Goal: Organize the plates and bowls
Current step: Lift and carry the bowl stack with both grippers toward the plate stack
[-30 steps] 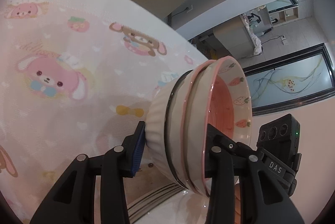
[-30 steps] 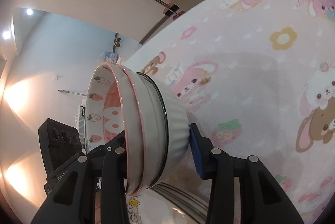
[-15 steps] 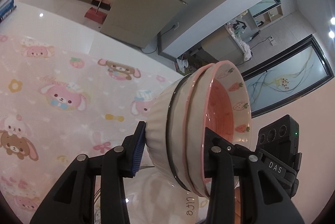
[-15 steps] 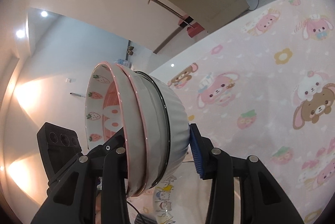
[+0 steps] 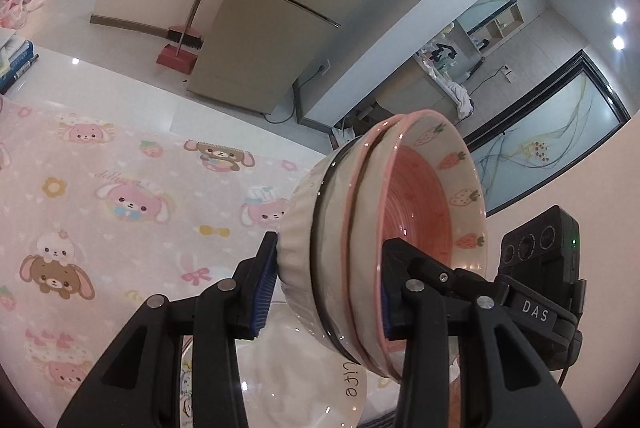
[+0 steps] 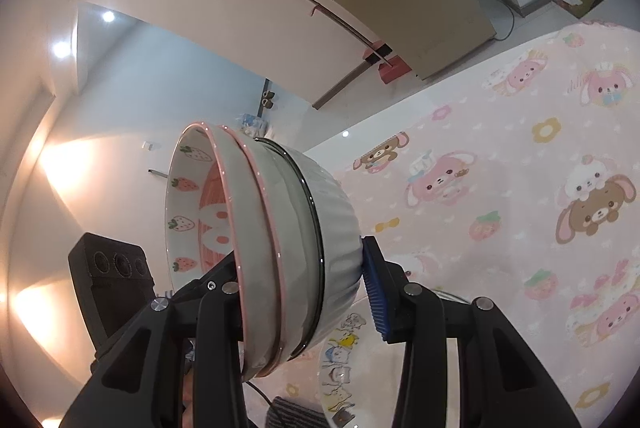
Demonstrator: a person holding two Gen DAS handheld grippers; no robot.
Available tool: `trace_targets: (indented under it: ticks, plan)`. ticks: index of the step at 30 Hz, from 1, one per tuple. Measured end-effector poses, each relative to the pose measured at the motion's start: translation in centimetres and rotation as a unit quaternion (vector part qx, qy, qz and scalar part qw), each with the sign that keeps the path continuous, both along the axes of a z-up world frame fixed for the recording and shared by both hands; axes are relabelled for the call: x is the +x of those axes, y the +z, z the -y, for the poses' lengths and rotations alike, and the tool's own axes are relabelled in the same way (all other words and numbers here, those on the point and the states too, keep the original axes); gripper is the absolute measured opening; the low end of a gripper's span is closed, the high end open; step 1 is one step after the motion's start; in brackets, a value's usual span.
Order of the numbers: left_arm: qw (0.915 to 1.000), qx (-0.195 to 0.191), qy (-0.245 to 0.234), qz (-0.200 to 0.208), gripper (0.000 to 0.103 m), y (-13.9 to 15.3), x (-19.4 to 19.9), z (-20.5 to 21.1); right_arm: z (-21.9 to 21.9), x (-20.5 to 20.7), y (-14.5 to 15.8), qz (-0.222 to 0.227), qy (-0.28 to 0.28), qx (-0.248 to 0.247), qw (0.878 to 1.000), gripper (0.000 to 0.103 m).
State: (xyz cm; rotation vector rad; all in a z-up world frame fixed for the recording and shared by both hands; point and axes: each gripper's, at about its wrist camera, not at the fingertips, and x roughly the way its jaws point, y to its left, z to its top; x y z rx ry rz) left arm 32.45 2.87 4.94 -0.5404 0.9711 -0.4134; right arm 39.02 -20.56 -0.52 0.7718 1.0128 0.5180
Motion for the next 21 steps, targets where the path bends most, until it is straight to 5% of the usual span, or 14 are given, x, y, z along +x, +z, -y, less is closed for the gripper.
trace_targets:
  ticks: [21]
  plan:
    - [0.9997,-0.019,0.01,0.014,0.039,4.7,-9.6,0.4,1.1,-11.1,5.9,0.024,-0.006,0.001,1.0,0.044]
